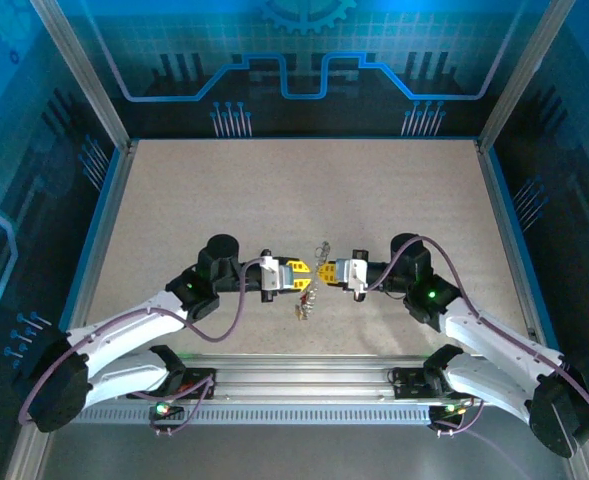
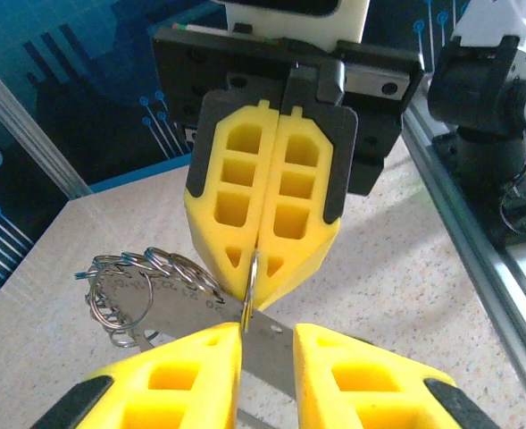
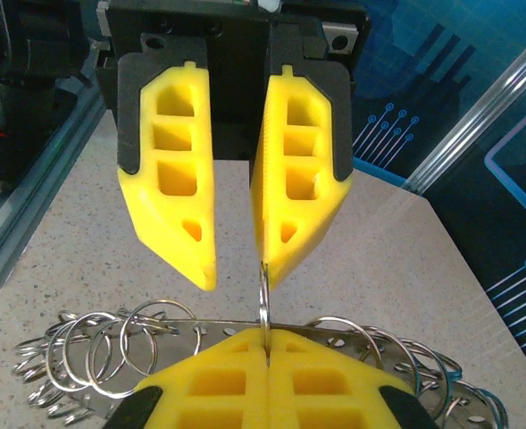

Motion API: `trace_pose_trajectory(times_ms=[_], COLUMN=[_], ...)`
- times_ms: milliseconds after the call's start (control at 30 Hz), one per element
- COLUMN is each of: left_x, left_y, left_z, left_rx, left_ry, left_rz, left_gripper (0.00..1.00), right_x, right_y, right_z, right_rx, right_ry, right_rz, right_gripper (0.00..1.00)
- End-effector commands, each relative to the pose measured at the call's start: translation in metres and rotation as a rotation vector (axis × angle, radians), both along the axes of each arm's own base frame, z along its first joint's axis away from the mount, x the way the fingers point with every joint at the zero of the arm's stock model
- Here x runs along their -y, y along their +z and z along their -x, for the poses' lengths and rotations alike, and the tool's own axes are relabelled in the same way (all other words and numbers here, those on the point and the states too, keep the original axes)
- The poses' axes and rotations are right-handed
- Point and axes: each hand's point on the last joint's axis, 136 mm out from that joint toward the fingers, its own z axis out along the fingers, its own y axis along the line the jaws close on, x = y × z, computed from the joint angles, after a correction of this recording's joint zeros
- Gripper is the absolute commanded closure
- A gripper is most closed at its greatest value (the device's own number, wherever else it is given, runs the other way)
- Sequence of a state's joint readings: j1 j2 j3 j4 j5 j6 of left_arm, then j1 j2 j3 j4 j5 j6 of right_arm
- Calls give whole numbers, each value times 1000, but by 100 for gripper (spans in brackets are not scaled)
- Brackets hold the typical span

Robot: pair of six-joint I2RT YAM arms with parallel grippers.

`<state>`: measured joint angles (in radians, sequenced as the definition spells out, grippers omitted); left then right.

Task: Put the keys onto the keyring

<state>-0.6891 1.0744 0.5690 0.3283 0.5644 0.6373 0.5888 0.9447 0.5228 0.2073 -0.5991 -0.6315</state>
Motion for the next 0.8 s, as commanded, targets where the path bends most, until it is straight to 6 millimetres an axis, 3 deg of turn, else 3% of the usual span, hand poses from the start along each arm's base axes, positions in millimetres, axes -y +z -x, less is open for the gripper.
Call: trace_pose_trajectory(times_ms=[0, 300, 767], left_x=[-9, -5, -3], left_y=[-10, -6, -2], left_z=[1, -6, -9], left_rx=[22, 32, 43], left_ry=[11, 26, 27], left_rz=[-101, -89, -83], left_gripper=[76, 69, 69], right_x=[-4, -11, -13], right_y=[11, 4, -6], right_z=[-4, -3, 2], right_rx=[31, 33, 33], right_ry=[0, 10, 26], right_rz=[21, 69, 117], right_gripper=[100, 100, 100])
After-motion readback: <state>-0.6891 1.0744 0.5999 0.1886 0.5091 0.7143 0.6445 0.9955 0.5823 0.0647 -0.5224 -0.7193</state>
